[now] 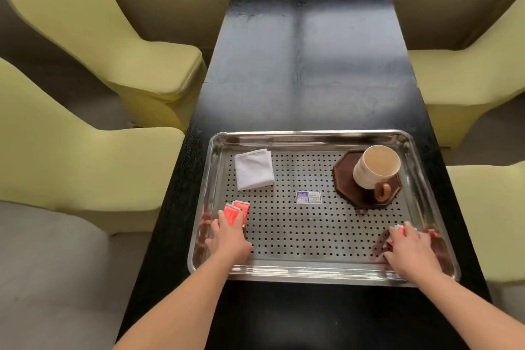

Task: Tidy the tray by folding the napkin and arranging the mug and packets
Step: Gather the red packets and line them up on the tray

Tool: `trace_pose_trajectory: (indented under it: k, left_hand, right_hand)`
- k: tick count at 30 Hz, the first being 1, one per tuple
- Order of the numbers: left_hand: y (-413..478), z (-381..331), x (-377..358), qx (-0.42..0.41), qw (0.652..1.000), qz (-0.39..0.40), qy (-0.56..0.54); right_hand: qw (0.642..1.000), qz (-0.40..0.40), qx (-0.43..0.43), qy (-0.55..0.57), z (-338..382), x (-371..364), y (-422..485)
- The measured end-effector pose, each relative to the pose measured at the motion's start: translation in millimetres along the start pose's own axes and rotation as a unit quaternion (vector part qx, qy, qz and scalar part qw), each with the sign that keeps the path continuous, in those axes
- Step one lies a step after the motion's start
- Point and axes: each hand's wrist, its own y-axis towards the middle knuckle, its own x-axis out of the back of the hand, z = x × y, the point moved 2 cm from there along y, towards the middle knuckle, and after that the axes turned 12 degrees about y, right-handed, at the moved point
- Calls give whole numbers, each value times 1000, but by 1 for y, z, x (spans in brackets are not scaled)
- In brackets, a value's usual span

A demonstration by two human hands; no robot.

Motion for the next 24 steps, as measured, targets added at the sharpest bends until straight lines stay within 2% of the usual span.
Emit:
trace_pose_trajectory:
  k: [5,8,14,24]
  left_hand:
    - [-19,-25,-20,-75,994,-37,69]
    - [-23,-36,-25,-82,994,-36,64]
    - [-32,-60,-28,-118,991,-26,57]
    - [-48,-83,-32,-166,984,-13,60]
  right_hand:
    - [1000,-6,30,0,26,-21,-9]
    - [999,-21,38,-9,36,-23,-11]
    - [991,8,136,14,75,-44,-20]
    - [983,12,181,15,117,-59,-28]
